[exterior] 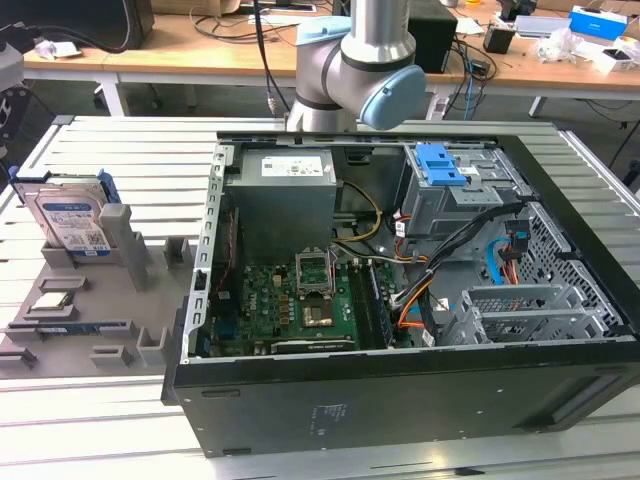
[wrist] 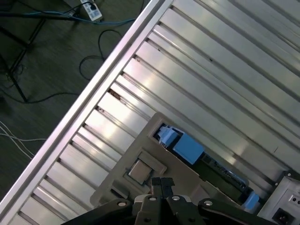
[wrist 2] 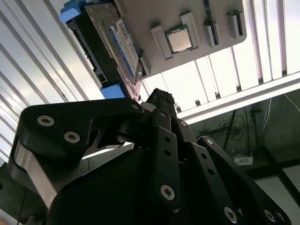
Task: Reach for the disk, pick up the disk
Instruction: 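Pick up the disk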
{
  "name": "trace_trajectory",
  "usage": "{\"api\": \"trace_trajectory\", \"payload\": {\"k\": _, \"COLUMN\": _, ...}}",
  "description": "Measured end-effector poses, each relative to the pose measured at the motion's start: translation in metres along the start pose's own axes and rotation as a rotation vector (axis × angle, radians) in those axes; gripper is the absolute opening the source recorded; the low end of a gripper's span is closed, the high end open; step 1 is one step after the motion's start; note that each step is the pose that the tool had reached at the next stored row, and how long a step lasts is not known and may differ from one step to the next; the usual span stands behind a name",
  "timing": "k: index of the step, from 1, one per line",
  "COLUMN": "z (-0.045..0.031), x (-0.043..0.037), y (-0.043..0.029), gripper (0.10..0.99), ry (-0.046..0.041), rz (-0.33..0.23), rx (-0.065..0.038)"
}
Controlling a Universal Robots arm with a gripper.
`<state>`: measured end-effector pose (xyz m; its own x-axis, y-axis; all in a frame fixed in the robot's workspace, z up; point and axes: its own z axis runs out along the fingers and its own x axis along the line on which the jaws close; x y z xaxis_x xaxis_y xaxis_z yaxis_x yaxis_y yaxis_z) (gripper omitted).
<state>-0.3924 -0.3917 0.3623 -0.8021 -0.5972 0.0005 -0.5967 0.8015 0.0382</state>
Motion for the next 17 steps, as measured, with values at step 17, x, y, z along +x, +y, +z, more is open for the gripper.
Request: {"api": "trace_trajectory", "payload": {"k": 17, "z": 0.0, "x": 0.0, "y": 0.0, "gripper": 0.106, "ry": 0.0059, "rz": -0.153, "rx": 0.0}}
